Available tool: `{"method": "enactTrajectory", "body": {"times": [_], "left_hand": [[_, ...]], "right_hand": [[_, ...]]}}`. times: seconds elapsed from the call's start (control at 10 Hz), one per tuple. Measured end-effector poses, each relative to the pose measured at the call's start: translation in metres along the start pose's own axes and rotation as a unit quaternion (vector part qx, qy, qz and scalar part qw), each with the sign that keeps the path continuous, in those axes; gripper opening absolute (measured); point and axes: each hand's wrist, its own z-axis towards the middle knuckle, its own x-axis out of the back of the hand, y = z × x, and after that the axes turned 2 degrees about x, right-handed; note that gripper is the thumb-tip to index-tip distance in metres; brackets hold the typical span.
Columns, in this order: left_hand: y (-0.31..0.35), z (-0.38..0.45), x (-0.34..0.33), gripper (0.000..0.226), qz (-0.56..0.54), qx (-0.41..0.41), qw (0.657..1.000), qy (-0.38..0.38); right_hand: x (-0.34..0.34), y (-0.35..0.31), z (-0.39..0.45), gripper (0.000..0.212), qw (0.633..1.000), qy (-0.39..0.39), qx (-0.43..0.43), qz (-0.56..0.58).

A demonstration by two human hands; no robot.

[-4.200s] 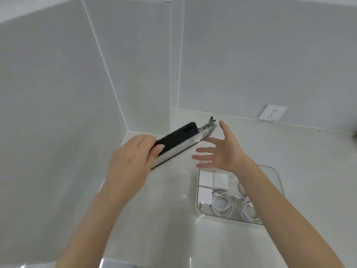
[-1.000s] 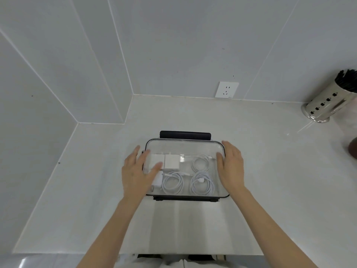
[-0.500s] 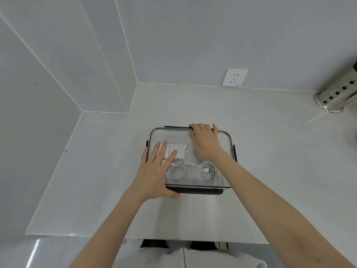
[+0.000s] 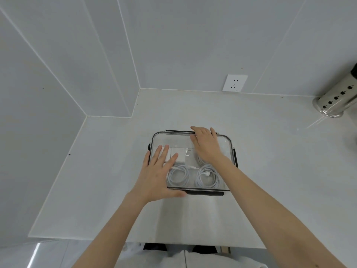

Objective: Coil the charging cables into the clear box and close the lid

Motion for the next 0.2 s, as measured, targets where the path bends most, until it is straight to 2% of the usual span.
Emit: {"method": "enactTrajectory", "body": {"times": [0.1, 0.2], "left_hand": [[0.006, 0.008, 0.019, 0.115, -0.125, 0.065, 0.990, 0.014], [0.013, 0.026, 0.042, 0.105, -0.173, 0.100, 0.976, 0.087]], "right_hand": [[0.011, -0.008, -0.010, 0.047, 0.979, 0.067, -0.001, 0.193], [0.046, -0.031, -0.025, 0.045, 0.918, 0.189, 0.001, 0.348]]}}
